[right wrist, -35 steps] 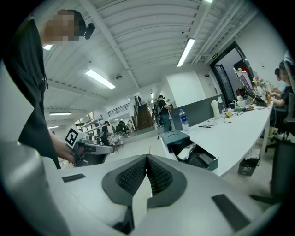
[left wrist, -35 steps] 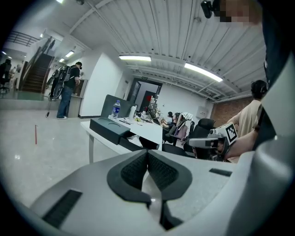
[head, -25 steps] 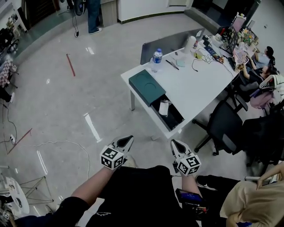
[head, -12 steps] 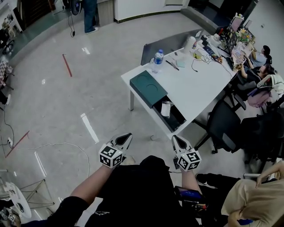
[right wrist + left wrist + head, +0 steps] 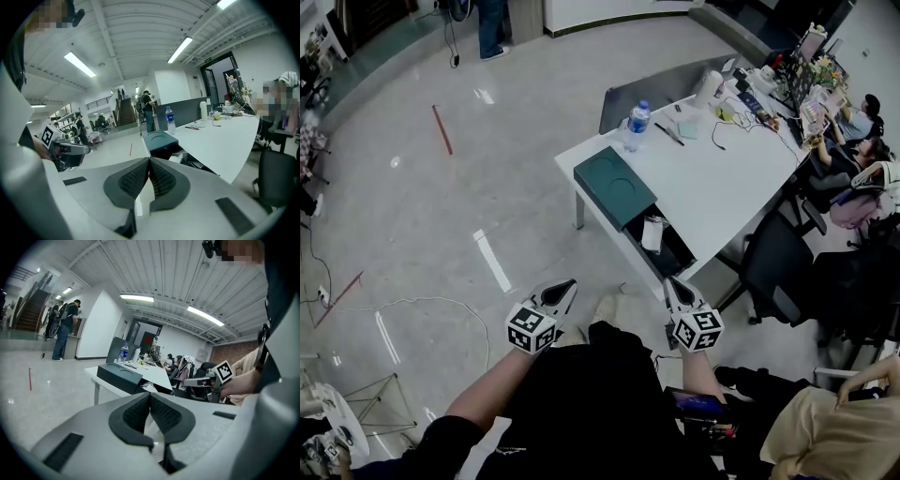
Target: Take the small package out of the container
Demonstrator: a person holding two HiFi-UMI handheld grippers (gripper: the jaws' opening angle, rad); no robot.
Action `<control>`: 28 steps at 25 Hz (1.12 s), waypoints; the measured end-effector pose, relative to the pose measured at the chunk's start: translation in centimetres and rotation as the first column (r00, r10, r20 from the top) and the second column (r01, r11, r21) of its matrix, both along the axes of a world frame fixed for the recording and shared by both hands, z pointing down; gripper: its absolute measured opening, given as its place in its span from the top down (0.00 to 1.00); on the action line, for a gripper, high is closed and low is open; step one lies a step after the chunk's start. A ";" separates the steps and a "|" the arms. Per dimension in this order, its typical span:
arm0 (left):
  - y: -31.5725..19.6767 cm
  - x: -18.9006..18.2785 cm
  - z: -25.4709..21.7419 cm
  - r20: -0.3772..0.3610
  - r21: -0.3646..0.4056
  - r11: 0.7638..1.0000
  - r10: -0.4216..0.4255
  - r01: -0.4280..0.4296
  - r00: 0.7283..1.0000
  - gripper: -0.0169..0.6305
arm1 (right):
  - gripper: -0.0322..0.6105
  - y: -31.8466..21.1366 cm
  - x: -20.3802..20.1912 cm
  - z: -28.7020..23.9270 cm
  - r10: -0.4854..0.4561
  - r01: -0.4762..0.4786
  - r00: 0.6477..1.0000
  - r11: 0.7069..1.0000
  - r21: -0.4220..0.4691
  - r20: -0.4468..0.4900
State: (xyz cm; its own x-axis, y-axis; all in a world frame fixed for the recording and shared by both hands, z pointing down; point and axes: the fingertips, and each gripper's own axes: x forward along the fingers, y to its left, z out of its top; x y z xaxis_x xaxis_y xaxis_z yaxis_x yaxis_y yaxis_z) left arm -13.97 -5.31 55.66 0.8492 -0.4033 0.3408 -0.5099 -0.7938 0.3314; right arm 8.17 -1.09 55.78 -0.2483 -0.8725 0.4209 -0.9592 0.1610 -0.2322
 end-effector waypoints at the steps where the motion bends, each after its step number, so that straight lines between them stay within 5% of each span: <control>1: -0.3 0.2 0.0 0.004 -0.001 1.000 0.000 0.000 1.000 0.96 | 0.91 -0.6 0.2 0.1 0.000 0.000 1.000 1.000 -0.004 0.003; 28: -9.2 9.1 -0.7 0.065 0.004 1.000 -0.018 0.018 0.998 0.96 | 0.91 -10.9 4.9 5.2 -0.082 0.100 0.993 0.966 -0.239 0.084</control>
State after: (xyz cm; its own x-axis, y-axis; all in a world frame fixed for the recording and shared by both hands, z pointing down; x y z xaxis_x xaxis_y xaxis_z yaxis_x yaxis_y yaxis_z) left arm -4.91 -14.51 54.95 0.8179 -0.4195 0.3938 -0.5445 -0.7856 0.2941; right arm 13.11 -12.04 60.95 -0.3597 -0.7188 0.5949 -0.9221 0.1767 -0.3441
